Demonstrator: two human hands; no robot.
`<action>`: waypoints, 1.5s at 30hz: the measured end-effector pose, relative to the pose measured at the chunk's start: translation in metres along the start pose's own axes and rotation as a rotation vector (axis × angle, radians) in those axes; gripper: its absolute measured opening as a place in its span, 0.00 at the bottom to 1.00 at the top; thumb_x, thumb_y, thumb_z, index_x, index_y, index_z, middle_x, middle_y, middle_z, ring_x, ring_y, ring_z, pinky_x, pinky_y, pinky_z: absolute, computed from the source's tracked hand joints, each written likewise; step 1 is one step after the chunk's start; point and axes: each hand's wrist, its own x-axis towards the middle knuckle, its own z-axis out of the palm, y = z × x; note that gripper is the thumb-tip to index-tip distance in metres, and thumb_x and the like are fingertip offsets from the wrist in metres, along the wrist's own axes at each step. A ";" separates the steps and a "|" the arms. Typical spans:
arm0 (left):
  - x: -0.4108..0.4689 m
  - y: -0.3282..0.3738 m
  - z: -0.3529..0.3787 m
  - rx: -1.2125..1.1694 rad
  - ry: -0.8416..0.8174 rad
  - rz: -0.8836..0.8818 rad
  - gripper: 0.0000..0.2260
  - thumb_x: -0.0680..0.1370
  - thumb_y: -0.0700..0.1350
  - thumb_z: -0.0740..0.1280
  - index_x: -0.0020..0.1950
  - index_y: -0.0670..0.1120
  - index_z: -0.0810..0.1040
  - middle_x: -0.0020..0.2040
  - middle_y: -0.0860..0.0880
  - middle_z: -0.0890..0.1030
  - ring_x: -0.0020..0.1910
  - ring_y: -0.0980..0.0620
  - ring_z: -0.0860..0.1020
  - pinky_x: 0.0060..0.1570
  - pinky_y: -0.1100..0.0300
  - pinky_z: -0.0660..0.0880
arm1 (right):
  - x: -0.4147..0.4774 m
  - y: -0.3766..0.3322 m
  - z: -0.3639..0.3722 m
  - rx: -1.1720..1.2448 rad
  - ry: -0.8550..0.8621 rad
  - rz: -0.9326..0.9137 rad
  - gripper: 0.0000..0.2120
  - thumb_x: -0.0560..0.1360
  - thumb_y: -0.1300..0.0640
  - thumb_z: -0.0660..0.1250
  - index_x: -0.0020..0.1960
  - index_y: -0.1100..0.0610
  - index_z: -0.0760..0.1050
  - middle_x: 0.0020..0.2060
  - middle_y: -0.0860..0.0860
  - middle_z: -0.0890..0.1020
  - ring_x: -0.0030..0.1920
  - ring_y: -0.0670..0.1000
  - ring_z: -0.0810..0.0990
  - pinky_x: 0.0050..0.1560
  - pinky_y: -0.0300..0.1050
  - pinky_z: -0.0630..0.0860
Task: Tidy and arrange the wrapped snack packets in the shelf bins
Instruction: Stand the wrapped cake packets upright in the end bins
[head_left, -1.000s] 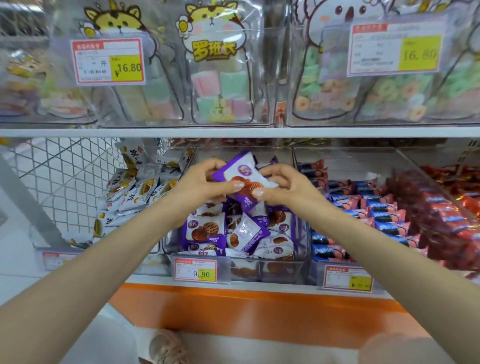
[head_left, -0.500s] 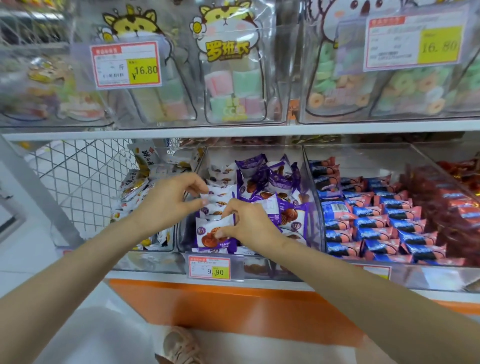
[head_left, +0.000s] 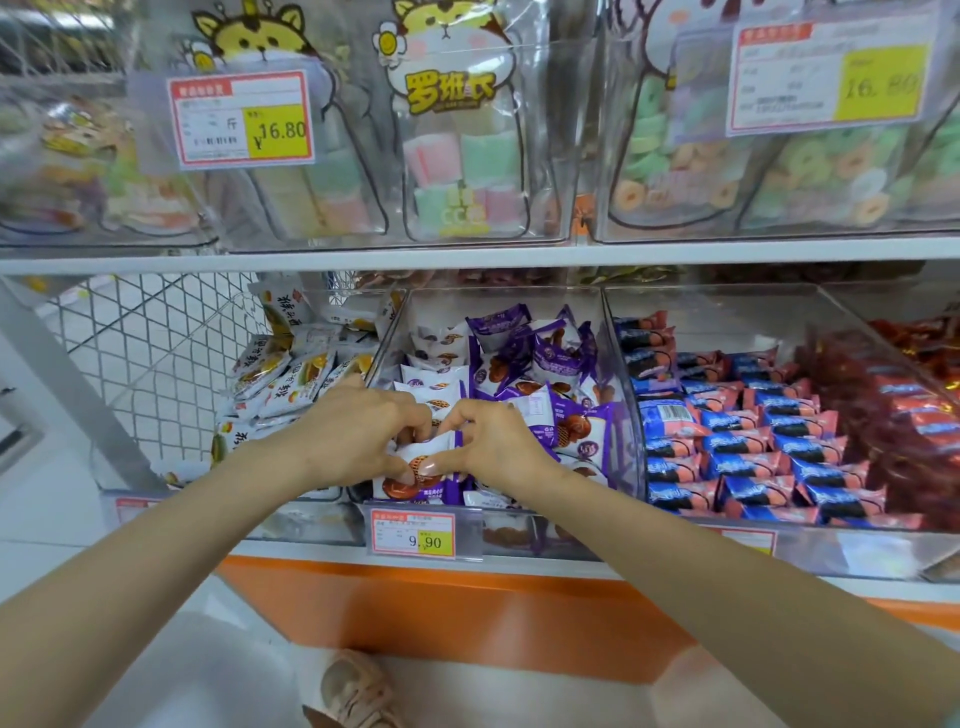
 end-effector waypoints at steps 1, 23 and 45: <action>0.000 -0.001 -0.003 -0.003 -0.015 0.003 0.15 0.72 0.57 0.69 0.56 0.56 0.72 0.53 0.59 0.75 0.51 0.57 0.74 0.47 0.59 0.56 | 0.000 -0.001 0.000 0.010 0.007 0.003 0.15 0.65 0.59 0.78 0.42 0.54 0.72 0.33 0.51 0.76 0.29 0.42 0.73 0.31 0.34 0.69; 0.005 0.008 0.014 0.067 0.012 0.044 0.24 0.71 0.57 0.70 0.62 0.51 0.65 0.59 0.53 0.67 0.60 0.52 0.67 0.58 0.60 0.62 | 0.026 -0.002 -0.110 -0.546 0.306 -0.056 0.08 0.75 0.59 0.67 0.53 0.57 0.78 0.49 0.51 0.81 0.49 0.50 0.77 0.48 0.39 0.70; 0.020 -0.003 0.000 -0.614 0.602 -0.258 0.09 0.76 0.43 0.67 0.55 0.47 0.73 0.52 0.52 0.72 0.40 0.64 0.72 0.38 0.75 0.66 | 0.087 0.001 -0.114 -0.808 0.322 -0.123 0.15 0.71 0.49 0.71 0.52 0.58 0.77 0.48 0.52 0.81 0.49 0.52 0.77 0.42 0.36 0.69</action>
